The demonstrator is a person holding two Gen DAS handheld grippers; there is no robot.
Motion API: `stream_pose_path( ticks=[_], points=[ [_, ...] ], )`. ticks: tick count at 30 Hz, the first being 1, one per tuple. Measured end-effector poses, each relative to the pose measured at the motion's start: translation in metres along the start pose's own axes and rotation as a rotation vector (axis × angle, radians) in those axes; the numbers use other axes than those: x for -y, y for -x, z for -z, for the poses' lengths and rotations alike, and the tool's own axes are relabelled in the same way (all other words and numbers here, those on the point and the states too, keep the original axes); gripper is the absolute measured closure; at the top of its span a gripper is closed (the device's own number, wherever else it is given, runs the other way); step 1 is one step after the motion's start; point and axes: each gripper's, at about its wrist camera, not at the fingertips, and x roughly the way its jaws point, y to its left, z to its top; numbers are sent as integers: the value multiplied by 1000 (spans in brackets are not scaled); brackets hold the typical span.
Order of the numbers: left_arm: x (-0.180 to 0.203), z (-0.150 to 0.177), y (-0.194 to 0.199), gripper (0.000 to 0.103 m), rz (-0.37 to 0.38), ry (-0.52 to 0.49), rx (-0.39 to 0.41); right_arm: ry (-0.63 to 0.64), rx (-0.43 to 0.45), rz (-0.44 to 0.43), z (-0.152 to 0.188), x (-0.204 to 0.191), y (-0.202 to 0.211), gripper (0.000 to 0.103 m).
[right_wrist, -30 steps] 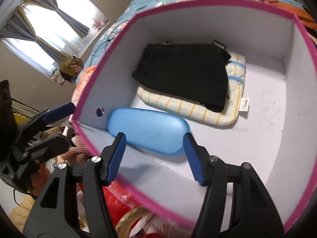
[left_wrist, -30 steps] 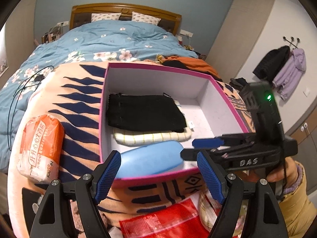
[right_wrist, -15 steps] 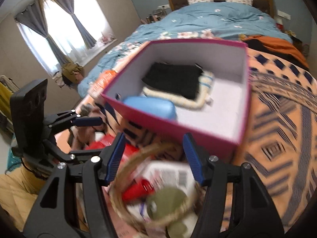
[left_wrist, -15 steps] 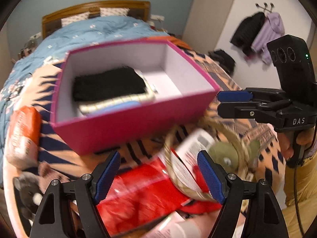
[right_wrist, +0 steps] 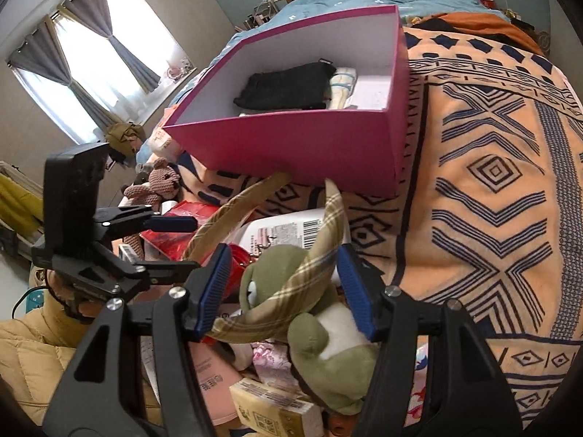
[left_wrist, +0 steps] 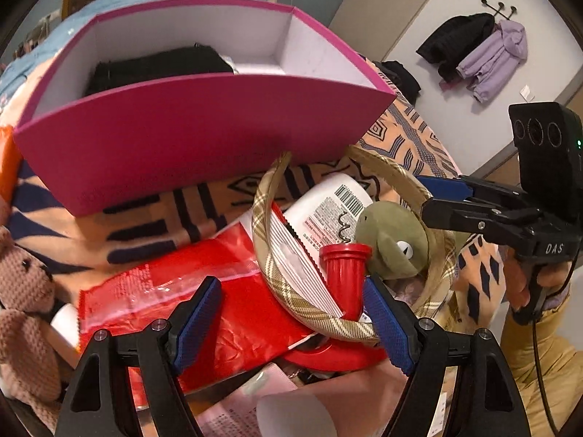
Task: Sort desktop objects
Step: 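Grasp a plaid headband with the left gripper while the right gripper grasps another headband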
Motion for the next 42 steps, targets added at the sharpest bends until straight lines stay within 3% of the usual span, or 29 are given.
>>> stream_pose_path(
  ticks=[3, 6, 7, 11, 21, 24, 42],
  points=[
    [1, 0, -2, 28, 15, 8, -2, 4, -3, 7, 2, 0, -2, 42],
    [2, 1, -5, 46, 38, 25, -16, 11, 5, 25, 5, -1, -1, 58],
    [2, 1, -5, 47, 41, 28, -17, 21, 10, 29, 6, -2, 0, 63],
    [5, 4, 1, 56, 24, 32, 2, 56, 29, 58, 11, -6, 3, 68],
    [9, 7, 26, 58, -6, 32, 87, 133, 93, 98, 17, -22, 14, 78],
    [8, 10, 35, 63, -14, 26, 110, 151, 108, 106, 18, -27, 17, 78],
    [15, 3, 68, 63, -38, 8, 213, 237, 187, 136, 2, -50, 35, 80]
  ],
)
